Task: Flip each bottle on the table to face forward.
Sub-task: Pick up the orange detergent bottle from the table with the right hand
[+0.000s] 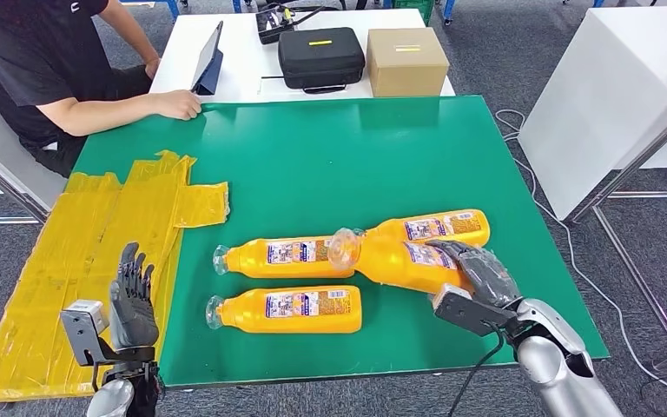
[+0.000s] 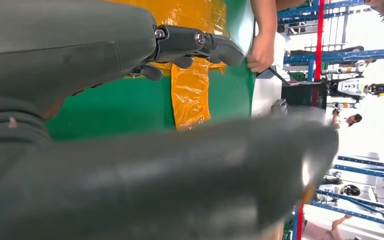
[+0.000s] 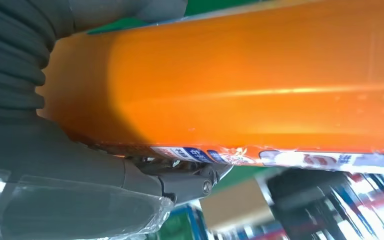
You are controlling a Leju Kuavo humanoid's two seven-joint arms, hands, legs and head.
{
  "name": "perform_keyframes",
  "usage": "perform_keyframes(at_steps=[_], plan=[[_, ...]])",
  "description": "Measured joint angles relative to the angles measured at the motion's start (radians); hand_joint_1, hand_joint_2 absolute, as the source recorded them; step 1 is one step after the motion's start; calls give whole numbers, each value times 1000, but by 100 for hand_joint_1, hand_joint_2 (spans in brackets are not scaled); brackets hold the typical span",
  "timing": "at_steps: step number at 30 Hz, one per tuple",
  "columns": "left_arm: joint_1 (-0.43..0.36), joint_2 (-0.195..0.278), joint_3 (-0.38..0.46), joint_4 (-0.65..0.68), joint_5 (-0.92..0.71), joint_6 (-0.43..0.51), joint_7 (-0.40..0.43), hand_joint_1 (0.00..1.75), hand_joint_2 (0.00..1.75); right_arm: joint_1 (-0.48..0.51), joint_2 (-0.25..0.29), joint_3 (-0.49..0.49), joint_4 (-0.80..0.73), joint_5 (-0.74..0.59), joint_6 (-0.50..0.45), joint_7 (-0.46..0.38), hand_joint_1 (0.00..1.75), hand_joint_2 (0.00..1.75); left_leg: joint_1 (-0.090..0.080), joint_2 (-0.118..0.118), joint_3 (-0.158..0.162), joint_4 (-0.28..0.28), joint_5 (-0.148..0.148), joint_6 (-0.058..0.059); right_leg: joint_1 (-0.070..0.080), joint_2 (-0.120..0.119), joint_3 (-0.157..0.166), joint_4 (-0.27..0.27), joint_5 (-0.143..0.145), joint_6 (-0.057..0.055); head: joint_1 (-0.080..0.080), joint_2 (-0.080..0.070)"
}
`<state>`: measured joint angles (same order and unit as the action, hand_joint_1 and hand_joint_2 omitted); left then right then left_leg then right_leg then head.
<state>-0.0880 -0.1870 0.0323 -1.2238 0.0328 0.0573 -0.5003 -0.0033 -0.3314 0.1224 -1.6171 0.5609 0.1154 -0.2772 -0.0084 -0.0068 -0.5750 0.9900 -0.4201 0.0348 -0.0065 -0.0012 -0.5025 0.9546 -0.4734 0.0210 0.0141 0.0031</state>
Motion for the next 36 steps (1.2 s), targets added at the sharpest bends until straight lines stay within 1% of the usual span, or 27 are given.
perform_keyframes(at_steps=[3, 8, 12, 15, 17, 20, 24, 27, 29, 31, 33, 36], plan=[[3, -7, -7, -4, -3, -22, 1, 0, 175, 6, 38, 1, -80, -7, -33, -47, 175, 175, 0, 1, -1, 0, 0, 0, 0, 1, -1, 0, 0, 0, 0, 0], [7, -17, -23, -15, -3, -32, 1, 0, 175, 6, 73, 9, -160, -4, -45, -55, 175, 175, 0, 0, -1, 0, 0, 0, 0, 0, -1, 0, 0, 0, 0, 0], [10, -18, -30, -24, -3, -37, 0, 0, 175, -1, 86, 15, -181, -10, -45, -61, 175, 175, -1, 0, -2, 0, 0, 0, -1, 0, -1, 0, 0, 0, 0, 0], [11, -18, -49, -44, -2, -46, -1, 0, 175, -54, 108, 43, -162, -24, -45, -56, 175, 175, -1, 1, -2, 0, 0, 0, 0, 1, -1, 0, 1, 0, 0, 0], [5, -21, -73, -63, 0, -50, 0, 0, 175, -131, 141, 82, -103, -20, -59, -29, 175, 175, -1, 3, -2, 0, 1, 0, 0, 2, -1, 0, 1, 0, 0, 0], [-19, -25, -112, -81, 5, -39, 13, 0, 175, -280, 217, 162, 61, -2, -96, 22, 175, 175, 0, 4, -1, 0, 3, 1, 1, 2, -1, 1, 3, -1, 0, 0], [-58, -26, -143, -81, 37, -32, 21, 0, 175, -486, 352, 257, 357, -2, -143, 72, 175, 175, 1, 4, -2, 0, 5, -1, 2, 2, -3, 3, 4, -2, 0, 0], [-82, -26, -157, -76, 75, -52, 28, 0, 175, -609, 448, 291, 557, 1, -151, 101, 175, 175, 2, 2, -2, 0, 5, -1, 2, 2, -4, 3, 4, -2, 0, 0], [-95, -25, -164, -73, 103, -70, 38, 0, 175, -665, 498, 301, 656, 2, -150, 113, 175, 175, 2, 2, -3, 0, 5, -1, 3, 1, -5, 3, 4, -2, 0, 0], [-107, -24, -171, -72, 137, -93, 51, 0, 175, -705, 535, 305, 731, 6, -146, 122, 175, 175, 2, 2, -5, 0, 5, -1, 3, 1, -6, 3, 3, -2, 0, 0], [-119, -24, -177, -71, 173, -118, 62, 0, 175, -725, 564, 310, 781, 18, -138, 132, 175, 175, 2, 2, -6, 0, 5, -1, 2, 1, -7, 3, 3, -2, 0, 0], [-137, -24, -184, -65, 205, -133, 70, 0, 175, -726, 595, 329, 817, 43, -132, 147, 175, 175, 2, 2, -7, 0, 5, -1, 2, 1, -8, 3, 3, -2, 0, 0]])
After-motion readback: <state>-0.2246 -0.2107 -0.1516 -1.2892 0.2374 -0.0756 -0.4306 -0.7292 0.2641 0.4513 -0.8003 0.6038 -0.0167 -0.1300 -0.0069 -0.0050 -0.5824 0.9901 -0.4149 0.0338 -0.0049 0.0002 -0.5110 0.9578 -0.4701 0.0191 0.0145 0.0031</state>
